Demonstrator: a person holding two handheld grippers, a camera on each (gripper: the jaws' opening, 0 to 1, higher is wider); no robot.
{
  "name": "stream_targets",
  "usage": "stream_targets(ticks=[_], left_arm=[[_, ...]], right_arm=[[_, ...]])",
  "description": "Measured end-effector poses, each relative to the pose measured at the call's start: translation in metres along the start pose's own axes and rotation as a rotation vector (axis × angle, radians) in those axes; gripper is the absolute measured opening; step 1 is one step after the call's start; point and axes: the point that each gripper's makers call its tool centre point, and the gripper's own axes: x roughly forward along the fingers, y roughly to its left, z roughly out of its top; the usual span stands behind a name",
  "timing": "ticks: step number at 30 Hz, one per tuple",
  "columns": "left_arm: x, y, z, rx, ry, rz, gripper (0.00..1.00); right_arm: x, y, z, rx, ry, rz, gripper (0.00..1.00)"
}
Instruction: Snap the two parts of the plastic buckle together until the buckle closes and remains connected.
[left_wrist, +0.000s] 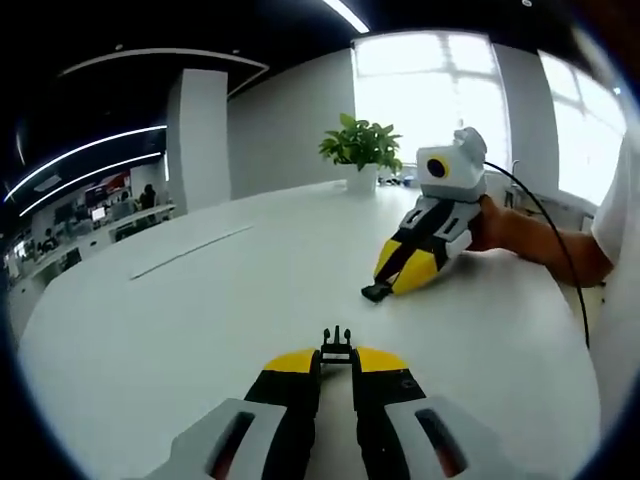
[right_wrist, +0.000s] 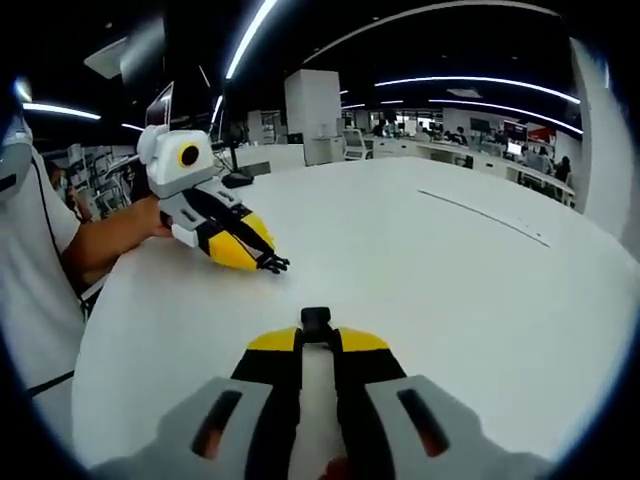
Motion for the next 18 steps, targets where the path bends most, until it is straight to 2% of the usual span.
stream_targets(ticks=[8,18], left_arm=[[0.000,-0.011,0.001,-0.001,-0.010,-0.057,0.12],[-0.004,-0.026,0.001,0.038,-0.021,-0.139,0.12]], right_arm=[[0.001,0.011,0.002,-0.030,-0.004,0.049,0.12],[0.001,0.026,0.002,-0.062,-0.010,0.127,0.12]])
